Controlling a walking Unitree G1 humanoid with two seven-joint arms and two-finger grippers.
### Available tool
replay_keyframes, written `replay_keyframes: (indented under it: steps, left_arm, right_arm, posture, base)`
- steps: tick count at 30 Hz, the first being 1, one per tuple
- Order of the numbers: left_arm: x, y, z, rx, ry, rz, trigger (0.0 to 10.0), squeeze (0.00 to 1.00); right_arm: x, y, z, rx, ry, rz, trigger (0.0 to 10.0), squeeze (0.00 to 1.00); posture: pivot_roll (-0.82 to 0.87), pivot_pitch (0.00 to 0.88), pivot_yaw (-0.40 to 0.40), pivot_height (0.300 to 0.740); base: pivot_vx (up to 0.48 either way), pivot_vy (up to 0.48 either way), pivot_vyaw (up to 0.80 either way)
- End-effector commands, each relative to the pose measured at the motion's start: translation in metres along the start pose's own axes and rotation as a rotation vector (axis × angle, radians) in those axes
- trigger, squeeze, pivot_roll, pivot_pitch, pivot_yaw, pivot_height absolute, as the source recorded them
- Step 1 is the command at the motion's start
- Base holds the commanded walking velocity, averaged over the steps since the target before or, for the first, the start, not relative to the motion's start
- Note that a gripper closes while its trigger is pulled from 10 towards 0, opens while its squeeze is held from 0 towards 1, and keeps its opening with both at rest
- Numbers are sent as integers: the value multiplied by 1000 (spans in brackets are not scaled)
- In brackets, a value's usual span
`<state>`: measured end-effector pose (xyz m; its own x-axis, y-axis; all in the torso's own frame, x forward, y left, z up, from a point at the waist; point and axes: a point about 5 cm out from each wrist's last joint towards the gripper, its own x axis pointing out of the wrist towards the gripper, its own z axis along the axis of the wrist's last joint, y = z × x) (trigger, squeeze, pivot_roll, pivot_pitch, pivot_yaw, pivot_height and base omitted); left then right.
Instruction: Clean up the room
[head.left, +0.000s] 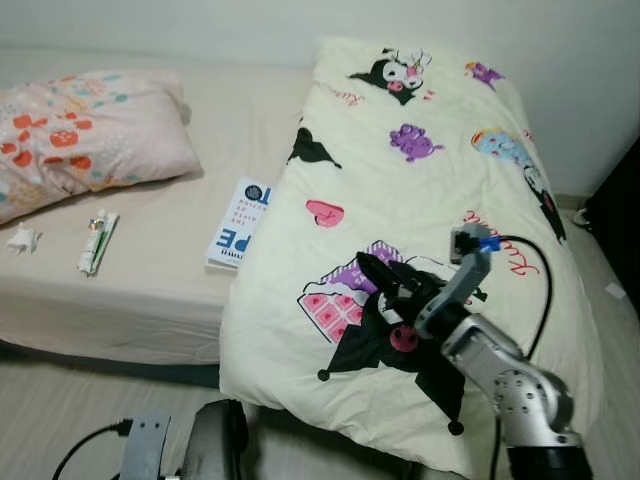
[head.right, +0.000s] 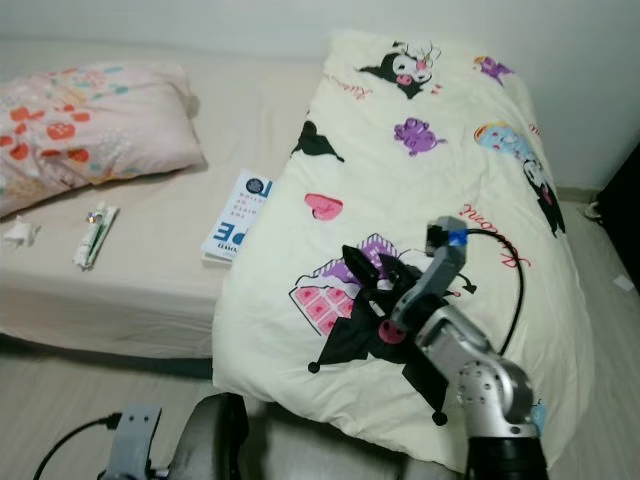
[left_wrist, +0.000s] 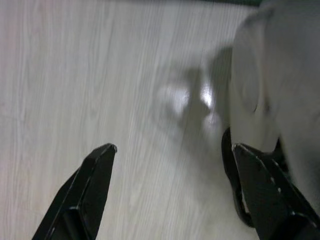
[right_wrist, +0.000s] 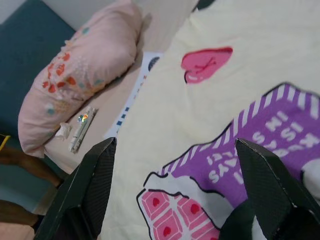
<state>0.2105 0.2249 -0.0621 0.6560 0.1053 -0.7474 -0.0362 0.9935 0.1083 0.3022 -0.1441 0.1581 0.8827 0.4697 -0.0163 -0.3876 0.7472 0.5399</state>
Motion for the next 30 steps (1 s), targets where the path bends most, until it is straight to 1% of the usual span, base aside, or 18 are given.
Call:
replay_keyframes:
  steps: [1, 6, 8, 10, 11, 12, 13, 14, 17, 25, 30]
  left_arm:
    - [3, -24, 9, -15, -22, -69, 10000, 0]
    - [4, -26, 11, -21, -21, -68, 10000, 0]
    - [3, -25, 7, -15, 1, -59, 10000, 0]
    - [3, -25, 5, -10, 12, -55, 10000, 0]
    - [2, -25, 1, -8, 23, -51, 10000, 0]
    - [2, -25, 1, -8, 23, -51, 10000, 0]
    - [1, -23, -4, 5, 40, -41, 10000, 0]
    - [1, -23, -4, 5, 40, -41, 10000, 0]
    - [0, -20, -13, 5, 67, -27, 10000, 0]
    - [-1, -20, -16, 19, 86, -24, 10000, 0]
    - [-1, -19, -17, 50, 98, -27, 10000, 0]
  right_arm:
    - [3, -4, -10, -18, 16, -21, 10000, 0]
    - [5, -7, -19, -23, 24, -35, 10000, 0]
    - [6, -10, -27, -19, 41, -48, 10000, 0]
    - [6, -11, -30, -17, 49, -54, 10000, 0]
    - [5, -15, -35, -25, 65, -72, 10000, 0]
    - [5, -15, -35, -25, 65, -72, 10000, 0]
    - [5, -21, -41, -24, 80, -89, 10000, 0]
    - [5, -21, -41, -24, 80, -89, 10000, 0]
    - [2, -28, -48, -19, 81, -115, 10000, 0]
    - [2, -34, -50, -18, 81, -128, 10000, 0]
    - [4, -38, -54, -20, 84, -135, 10000, 0]
  posture:
    - [15, 70, 13, 554]
    - [14, 60, 13, 569]
    - [15, 47, 15, 579]
    - [15, 45, 16, 584]
    - [17, 38, 16, 589]
    - [17, 38, 16, 589]
    - [20, 35, 17, 599]
    - [20, 35, 17, 599]
    - [17, 26, 18, 619]
    - [15, 17, 20, 649]
    - [15, 5, 20, 674]
  base:
    - [0, 0, 0]
    - [0, 0, 0]
    - [-276, 0, 0]
    - [-322, 0, 0]
    - [-420, 0, 0]
    - [-420, 0, 0]
    - [-330, 0, 0]
    - [-330, 0, 0]
    - [0, 0, 0]
    - [0, 0, 0]
    - [0, 0, 0]
